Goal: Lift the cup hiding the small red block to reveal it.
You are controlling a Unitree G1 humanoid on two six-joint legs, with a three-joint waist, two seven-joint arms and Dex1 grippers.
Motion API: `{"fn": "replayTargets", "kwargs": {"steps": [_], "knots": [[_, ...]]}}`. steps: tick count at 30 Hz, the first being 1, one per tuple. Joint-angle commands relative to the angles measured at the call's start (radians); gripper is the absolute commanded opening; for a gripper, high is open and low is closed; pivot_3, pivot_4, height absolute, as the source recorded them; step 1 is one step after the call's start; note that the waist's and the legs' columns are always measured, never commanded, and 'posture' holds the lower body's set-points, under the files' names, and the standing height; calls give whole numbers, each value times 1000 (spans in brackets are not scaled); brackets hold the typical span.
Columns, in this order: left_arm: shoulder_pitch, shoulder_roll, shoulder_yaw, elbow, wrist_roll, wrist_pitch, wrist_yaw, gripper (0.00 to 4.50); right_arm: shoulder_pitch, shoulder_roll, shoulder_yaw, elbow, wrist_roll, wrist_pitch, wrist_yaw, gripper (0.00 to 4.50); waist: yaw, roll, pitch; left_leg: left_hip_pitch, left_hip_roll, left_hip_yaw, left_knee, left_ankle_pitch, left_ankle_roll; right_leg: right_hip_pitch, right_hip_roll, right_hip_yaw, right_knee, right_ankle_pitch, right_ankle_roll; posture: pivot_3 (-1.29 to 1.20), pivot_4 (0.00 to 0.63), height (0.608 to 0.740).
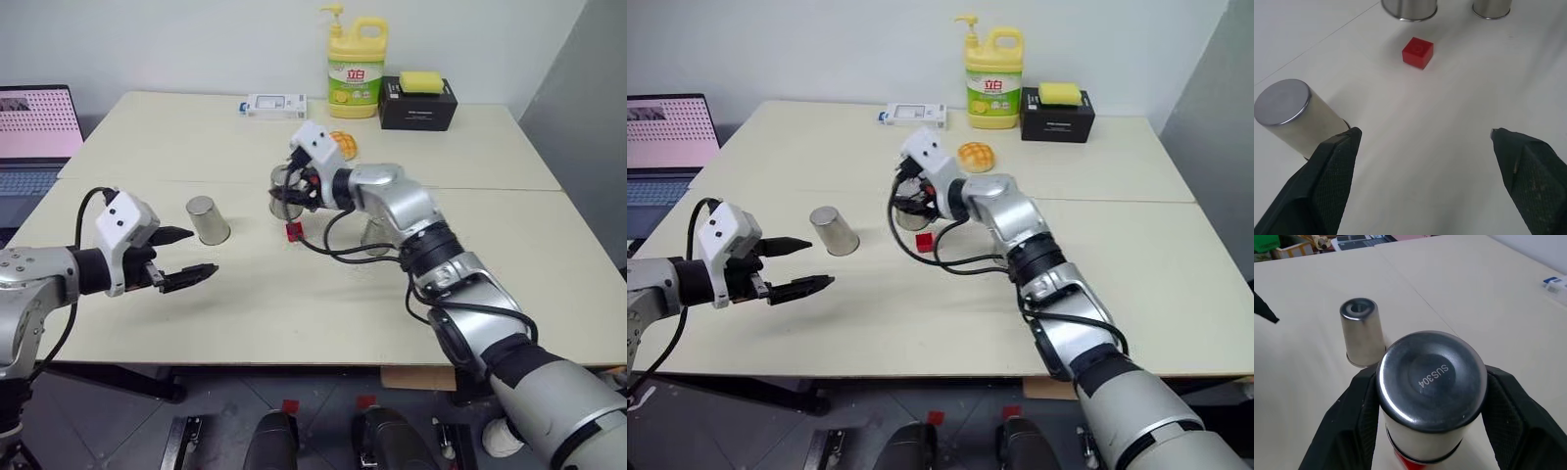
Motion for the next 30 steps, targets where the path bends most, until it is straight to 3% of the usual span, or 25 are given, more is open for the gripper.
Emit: {"fn": "replayTargets", "kwargs": {"steps": [1, 14, 16, 21, 27, 30], "knots": [[-36, 1, -8, 0, 1, -17, -2, 4500, 26, -38, -3, -87, 1, 40, 21, 2550, -3, 0, 0, 0, 0, 0, 0, 0, 0, 0, 0, 0, 0, 0, 0, 0, 150, 740], [-64, -8, -42, 2, 3, -20, -6, 4500, 39, -31, 9, 28, -31, 12, -11, 2550, -14, 0, 0, 0, -1, 1, -1, 0, 0, -2, 3, 0, 2, -1, 0, 0, 150, 740], [-64, -9, -43, 2, 4, -22, -6, 4500, 35, -28, 9, 46, -35, 2, -18, 3265, -13, 0, 0, 0, -1, 1, -1, 0, 0, -2, 2, 0, 2, -1, 0, 0, 150, 740], [-63, -11, -44, 4, 4, -25, -5, 4500, 17, -22, -9, 73, -40, -18, -48, 4460, -12, 0, 0, 0, 0, 1, -1, 0, 0, -2, 2, 0, 2, -3, 3, 0, 150, 740], [-61, -11, -40, 3, 3, -27, -5, 4500, -27, -14, -148, -87, 93, 80, -67, 4460, -11, 0, 0, 0, 0, 0, -1, 0, 0, -2, 2, 0, 2, -3, 3, 0, 150, 740], [-52, -5, -28, 2, 4, -29, -6, 4500, 11, -41, -189, -281, 184, 176, -21, 4460, -8, 0, 0, 0, 0, 0, -1, 0, 0, -2, 2, 0, 2, -3, 3, 0, 150, 740]]}}
